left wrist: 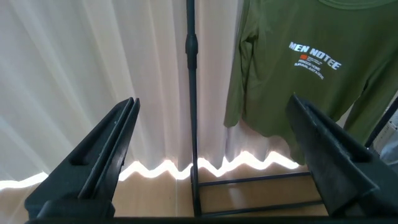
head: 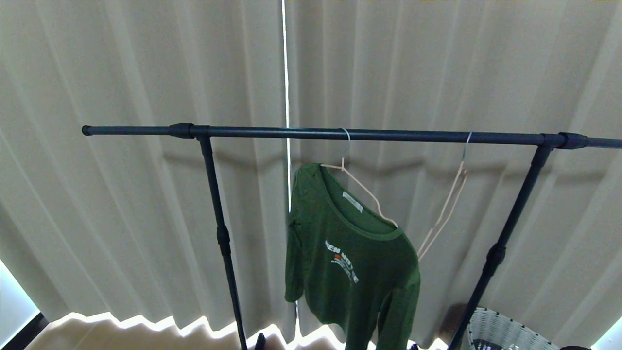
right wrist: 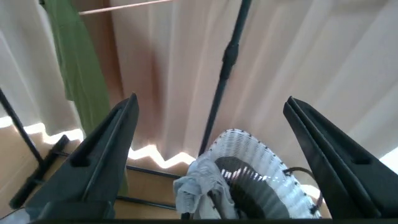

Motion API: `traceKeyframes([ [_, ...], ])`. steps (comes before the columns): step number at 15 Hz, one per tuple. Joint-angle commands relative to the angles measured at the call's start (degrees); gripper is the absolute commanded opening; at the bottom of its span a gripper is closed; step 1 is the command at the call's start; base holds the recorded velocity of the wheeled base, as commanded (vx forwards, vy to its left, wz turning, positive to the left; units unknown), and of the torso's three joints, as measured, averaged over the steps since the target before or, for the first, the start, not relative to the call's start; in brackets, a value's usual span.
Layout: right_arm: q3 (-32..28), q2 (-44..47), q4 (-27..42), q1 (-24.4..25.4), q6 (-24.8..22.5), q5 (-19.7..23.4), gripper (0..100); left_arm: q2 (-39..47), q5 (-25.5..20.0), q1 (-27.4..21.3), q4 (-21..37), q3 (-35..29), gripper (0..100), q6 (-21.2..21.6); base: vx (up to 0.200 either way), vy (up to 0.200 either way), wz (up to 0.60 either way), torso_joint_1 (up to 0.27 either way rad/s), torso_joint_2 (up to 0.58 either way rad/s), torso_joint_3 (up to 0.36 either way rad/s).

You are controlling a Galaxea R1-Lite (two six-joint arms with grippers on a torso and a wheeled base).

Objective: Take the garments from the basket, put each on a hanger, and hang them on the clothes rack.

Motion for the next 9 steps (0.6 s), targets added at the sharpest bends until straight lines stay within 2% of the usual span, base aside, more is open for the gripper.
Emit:
traceKeyframes([
  [1, 1.45, -0.10, -2.16, 0.06, 0.47, 2.76, 100, -0.11, -0.01, 0.02, -0.01, -0.01, 100, -0.03, 0.000, 0.000, 0.00, 0.000, 0.00, 0.000],
  [3, 3.47, -0.10, -6.64, 0.06, 0.56, 4.25, 100, -0.11, -0.01, 0.02, -0.01, -0.01, 100, -0.03, 0.000, 0.000, 0.00, 0.000, 0.00, 0.000],
  [9, 3.73, -0.10, -6.91, 0.06, 3.90, 5.13, 100, -0.11, -0.01, 0.02, -0.01, -0.01, 100, -0.03, 0.000, 0.000, 0.00, 0.000, 0.00, 0.000],
])
